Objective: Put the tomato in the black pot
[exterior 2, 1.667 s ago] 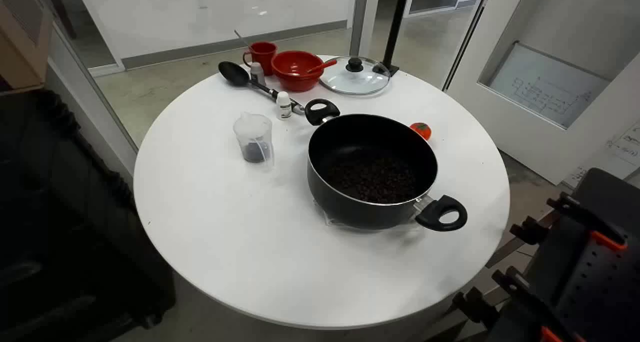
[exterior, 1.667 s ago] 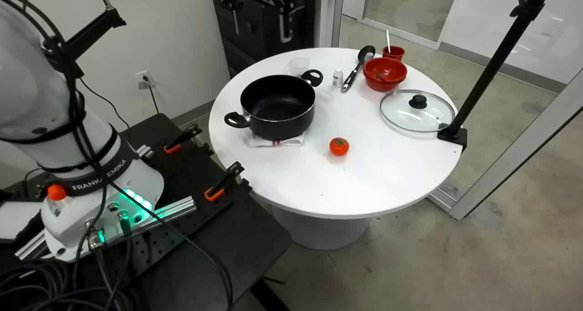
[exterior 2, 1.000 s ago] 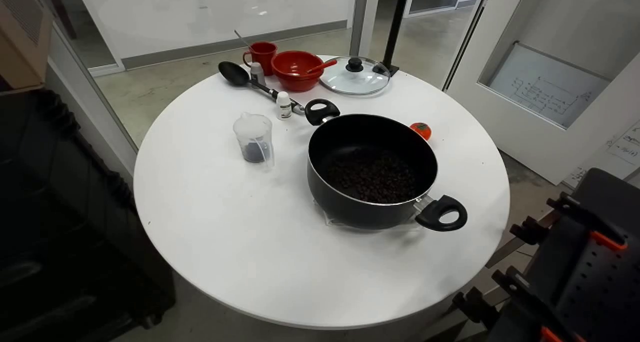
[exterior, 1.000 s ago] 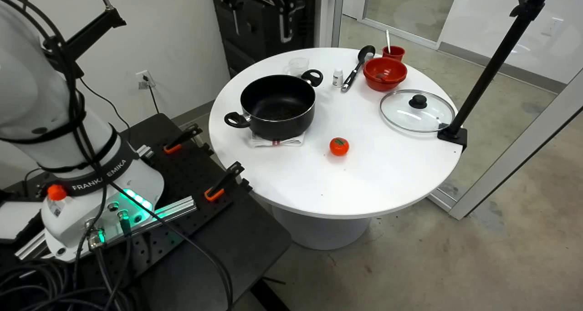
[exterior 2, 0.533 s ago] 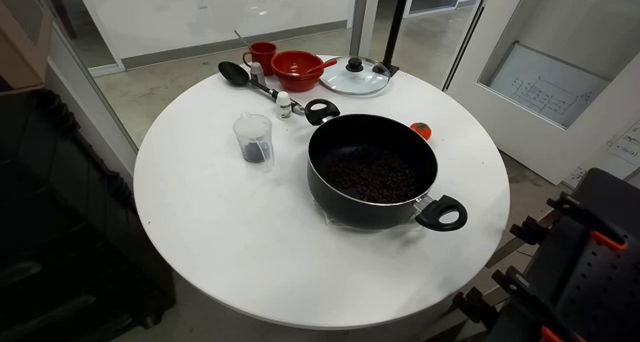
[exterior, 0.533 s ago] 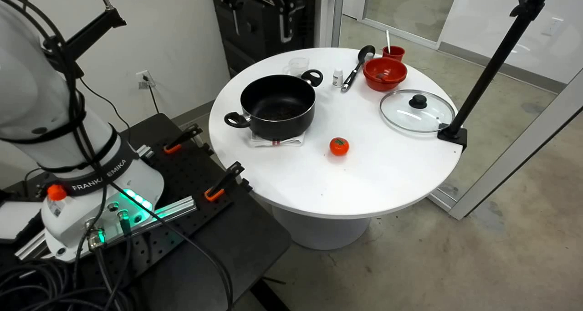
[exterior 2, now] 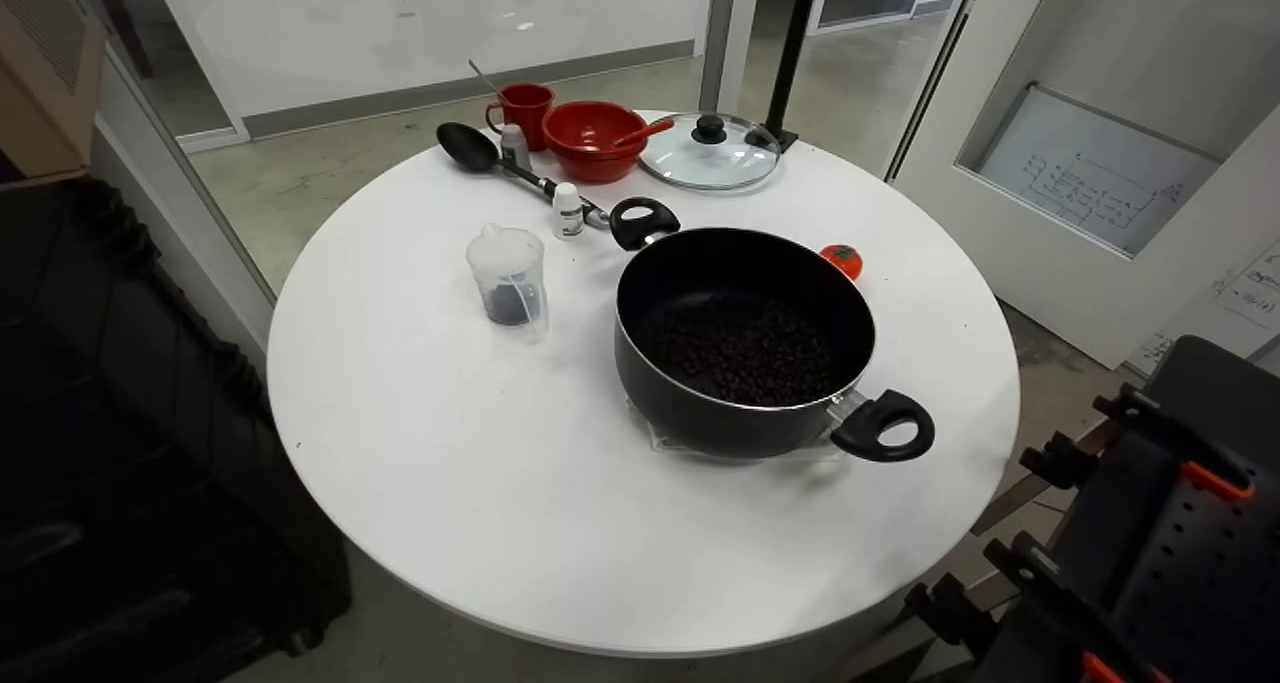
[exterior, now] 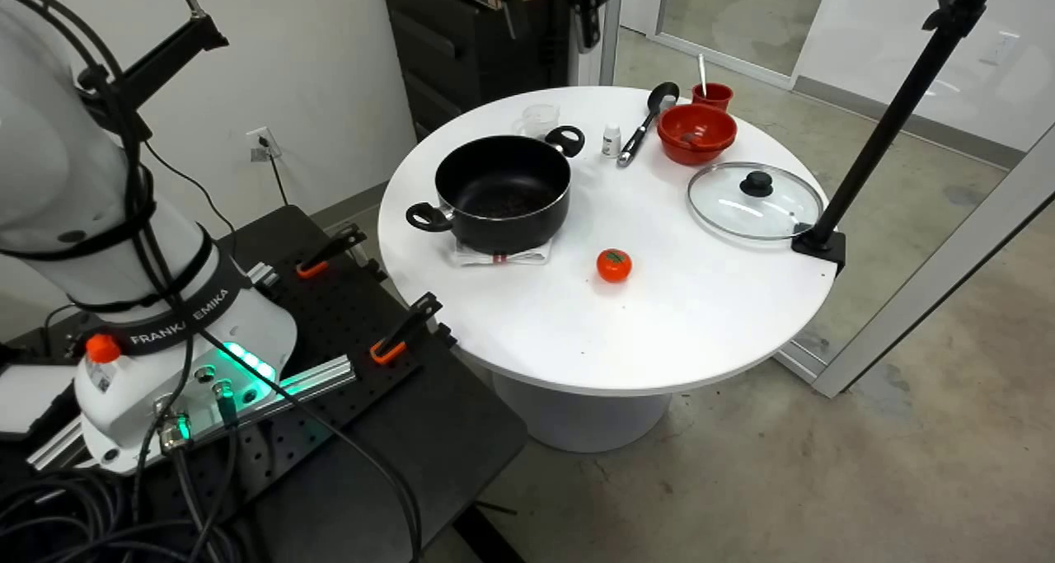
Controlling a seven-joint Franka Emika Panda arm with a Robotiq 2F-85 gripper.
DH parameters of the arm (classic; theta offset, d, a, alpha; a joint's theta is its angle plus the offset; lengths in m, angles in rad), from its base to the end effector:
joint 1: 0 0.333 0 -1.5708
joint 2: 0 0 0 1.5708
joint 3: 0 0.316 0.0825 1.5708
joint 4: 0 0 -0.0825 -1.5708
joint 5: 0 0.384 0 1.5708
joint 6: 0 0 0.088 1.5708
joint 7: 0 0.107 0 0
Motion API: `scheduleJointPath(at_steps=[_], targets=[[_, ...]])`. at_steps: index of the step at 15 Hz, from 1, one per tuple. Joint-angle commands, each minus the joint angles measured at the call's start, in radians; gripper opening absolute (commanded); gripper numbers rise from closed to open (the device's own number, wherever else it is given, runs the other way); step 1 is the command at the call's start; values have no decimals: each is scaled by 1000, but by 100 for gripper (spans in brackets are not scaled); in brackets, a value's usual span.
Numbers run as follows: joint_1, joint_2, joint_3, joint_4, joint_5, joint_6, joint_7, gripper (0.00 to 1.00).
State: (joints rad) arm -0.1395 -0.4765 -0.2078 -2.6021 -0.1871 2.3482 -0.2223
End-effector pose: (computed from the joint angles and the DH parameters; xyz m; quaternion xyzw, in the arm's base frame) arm 0.3835 -0.1417 0.4305 0.9937 0.0021 0.0977 0.0546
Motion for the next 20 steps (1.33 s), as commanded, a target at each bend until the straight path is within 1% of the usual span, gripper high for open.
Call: scheduleJointPath(at_steps=[1,4,6,8,10,14,15,20], targets=[[-39,202,27,56,-11,257,140,100],[-110,367,66,120,-104,352,287,100],[-143,473,73,185,-202,342,408,100],[-124,561,45,247,-230,291,462,100],[-99,637,21,298,-207,264,469,100],[-74,747,6,366,-123,203,433,100],[-72,769,3,371,-107,205,433,100],[-92,848,23,366,24,212,331,100]])
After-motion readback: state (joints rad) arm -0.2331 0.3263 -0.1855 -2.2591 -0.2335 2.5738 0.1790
